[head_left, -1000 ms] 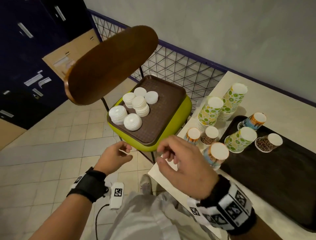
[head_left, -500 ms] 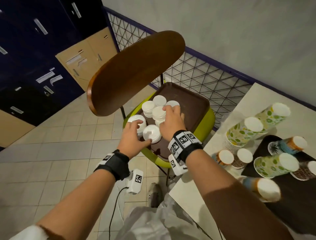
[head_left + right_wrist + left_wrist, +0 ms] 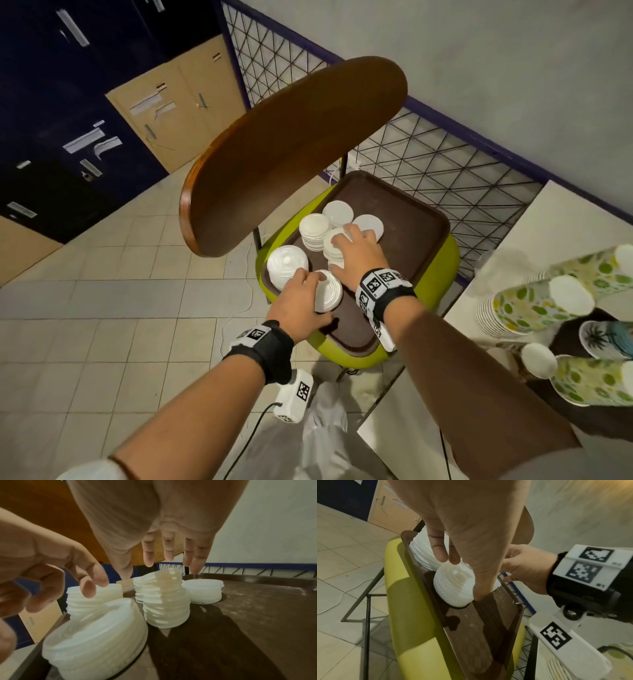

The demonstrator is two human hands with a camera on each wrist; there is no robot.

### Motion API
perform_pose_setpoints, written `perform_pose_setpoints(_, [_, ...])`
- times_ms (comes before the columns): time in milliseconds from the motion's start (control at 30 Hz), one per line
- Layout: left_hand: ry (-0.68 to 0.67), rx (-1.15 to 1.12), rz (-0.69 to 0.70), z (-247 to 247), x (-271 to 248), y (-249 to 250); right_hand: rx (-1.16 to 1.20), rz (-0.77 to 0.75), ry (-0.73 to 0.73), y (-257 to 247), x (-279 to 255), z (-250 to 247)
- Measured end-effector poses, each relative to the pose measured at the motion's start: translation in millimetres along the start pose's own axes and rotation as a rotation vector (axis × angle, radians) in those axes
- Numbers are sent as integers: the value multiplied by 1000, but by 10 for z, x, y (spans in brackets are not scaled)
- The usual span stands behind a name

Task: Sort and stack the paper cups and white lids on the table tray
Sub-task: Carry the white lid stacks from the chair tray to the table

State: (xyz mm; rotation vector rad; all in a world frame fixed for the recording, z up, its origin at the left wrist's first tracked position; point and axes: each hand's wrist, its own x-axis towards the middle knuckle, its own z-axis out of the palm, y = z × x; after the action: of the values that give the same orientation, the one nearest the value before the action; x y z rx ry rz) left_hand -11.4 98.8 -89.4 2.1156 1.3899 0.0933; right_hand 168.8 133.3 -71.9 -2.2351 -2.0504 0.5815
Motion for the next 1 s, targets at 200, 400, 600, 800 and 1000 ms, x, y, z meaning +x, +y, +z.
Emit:
perform_pose_setpoints(200, [-21, 34, -10, 105, 48, -36, -54, 9, 1, 44, 84, 143])
perform_pose_setpoints(400, [-48, 53, -33, 148, 69, -55, 22, 43, 20, 76, 169, 241])
perform_pose_setpoints(600, [-54, 66, -37, 172, 98, -55, 28, 113, -4, 71, 128, 316])
perform_pose_setpoints(800, [-72, 63, -45, 175, 94, -50, 90, 151, 18, 126, 52, 418])
perform_pose_setpoints(1000, [-76, 68, -52, 184, 115, -37, 263, 177, 91, 184, 17, 443])
